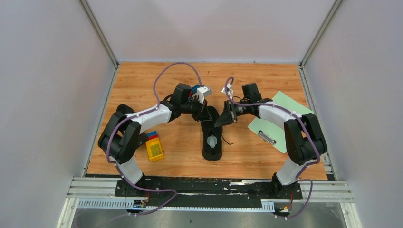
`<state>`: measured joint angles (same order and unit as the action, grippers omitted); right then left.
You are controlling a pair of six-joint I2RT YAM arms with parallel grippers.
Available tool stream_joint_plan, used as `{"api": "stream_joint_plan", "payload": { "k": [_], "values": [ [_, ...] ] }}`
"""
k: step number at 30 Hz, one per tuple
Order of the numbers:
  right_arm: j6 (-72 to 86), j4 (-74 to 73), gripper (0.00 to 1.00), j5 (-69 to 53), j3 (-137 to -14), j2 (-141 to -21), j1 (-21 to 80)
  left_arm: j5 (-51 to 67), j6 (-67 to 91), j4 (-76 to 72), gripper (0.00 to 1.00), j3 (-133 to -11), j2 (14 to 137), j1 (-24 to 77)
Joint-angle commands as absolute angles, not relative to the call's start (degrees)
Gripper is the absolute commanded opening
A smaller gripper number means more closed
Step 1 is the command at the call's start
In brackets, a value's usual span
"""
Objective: Tie the shoes
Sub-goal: Cross the shoelace with the shoelace.
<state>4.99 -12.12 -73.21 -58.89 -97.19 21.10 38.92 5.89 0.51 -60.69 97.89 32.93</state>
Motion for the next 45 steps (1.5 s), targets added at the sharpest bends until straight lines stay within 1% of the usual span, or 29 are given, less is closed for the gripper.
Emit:
{"api": "stream_joint_plan", "payload": {
  "k": [1, 5, 6, 11, 17, 28, 36, 41, 45],
  "values": [
    [1.22, -15.85, 0.28, -72.48, -60.97, -93.94, 15.7, 42.46, 7.7, -4.93, 0.0, -59.41, 96.22, 32.22],
    [0.29, -16.31, 0.28, -57.5, -61.01, -94.35, 13.76, 43.17, 6.97, -6.23, 0.0, -58.16, 96.02, 32.23],
    [0.27, -16.12, 0.28, -55.89, -61.38, -95.44, 13.83, 43.38, 6.71, -6.46, 0.0, -58.11, 96.04, 32.24],
    [0.29, -15.66, 0.28, -55.89, -65.43, -102.65, 16.19, 43.9, 6.17, -6.56, 0.0, -58.05, 95.8, 32.21],
    [0.3, -15.67, 0.28, -57.83, -68.31, -106.84, 17.72, 44.0, 5.25, -5.96, 0.0, -58.24, 95.07, 32.25],
    [-1.33, -15.41, 0.31, -64.56, -67.85, -105.83, 19.2, 44.55, 5.04, -5.3, 0.0, -59.43, 95.06, 32.24],
    [-0.81, -15.38, 0.32, -65.27, -68.46, -105.38, 19.92, 44.49, 3.15, -1.66, 0.0, -61.28, 94.35, 32.23],
    [-0.94, -15.43, 0.32, -67.68, -68.64, -105.13, 20.21, 44.4, 2.62, -0.42, 0.03, -62.35, 94.14, 32.21],
    [-1.07, -15.44, 0.32, -69.44, -68.73, -105.03, 20.4, 44.56, 2.47, 0.44, 0.13, -63.01, 93.9, 32.25]
  ]
}}
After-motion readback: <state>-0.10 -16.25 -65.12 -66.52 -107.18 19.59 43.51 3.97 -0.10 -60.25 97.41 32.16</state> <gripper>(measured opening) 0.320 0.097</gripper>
